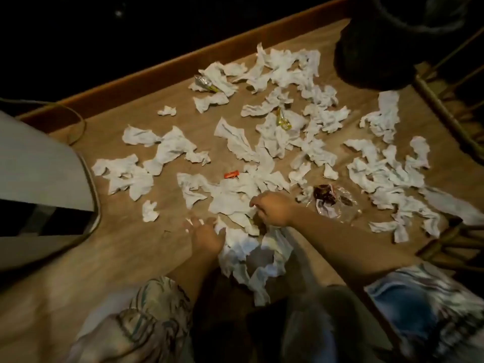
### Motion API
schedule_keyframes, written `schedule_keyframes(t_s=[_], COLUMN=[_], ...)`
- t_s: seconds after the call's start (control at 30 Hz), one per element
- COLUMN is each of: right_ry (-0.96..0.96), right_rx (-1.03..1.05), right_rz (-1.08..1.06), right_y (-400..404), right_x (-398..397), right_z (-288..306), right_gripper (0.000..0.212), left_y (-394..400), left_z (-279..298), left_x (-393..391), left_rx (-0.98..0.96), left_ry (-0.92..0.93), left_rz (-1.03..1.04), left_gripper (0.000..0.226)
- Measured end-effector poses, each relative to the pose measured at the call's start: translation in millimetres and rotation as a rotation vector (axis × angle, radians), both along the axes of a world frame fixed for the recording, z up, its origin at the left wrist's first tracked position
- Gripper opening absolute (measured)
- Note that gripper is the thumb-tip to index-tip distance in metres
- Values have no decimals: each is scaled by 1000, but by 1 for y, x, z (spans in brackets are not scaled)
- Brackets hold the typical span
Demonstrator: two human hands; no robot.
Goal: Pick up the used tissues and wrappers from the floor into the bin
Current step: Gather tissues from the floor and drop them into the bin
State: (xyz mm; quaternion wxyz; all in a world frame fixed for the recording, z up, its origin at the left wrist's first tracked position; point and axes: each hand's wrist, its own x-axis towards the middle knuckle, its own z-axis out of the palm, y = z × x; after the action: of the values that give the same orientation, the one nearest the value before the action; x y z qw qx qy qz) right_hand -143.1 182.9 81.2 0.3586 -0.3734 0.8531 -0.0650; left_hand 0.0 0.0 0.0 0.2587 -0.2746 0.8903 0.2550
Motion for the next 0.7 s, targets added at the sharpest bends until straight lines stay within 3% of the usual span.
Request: schedule_keyframes(t_s=[0.13,0.23,0.33,0.43,0.57,0.63,0.7], right_ry=[180,336,407,322,166,125,134], right_rx=[-140,-295,-450,-419,-244,-167,-151], right_rz=[-57,-114,-190,-214,-325,-258,-176], right_y=[12,28,48,71,98,103,102], right_x=[-20,-15,11,56,117,134,142], right_z=[-60,-96,-113,-126,-155,-170,-180], right_gripper=[32,28,24,58,101,119,127], left_y=[26,40,51,60,47,44,44], left_z=[-37,-63,-83,-100,-121,-126,-126], left_x=[-16,-4,23,56,84,91,92], left_rx=[-125,-237,-228,-149,-112,-74,-30], left_ry=[177,315,294,413,582,622,623], left_rz=[215,243,230,178,71,51,50], left_gripper=[48,76,111,115,77,67,74])
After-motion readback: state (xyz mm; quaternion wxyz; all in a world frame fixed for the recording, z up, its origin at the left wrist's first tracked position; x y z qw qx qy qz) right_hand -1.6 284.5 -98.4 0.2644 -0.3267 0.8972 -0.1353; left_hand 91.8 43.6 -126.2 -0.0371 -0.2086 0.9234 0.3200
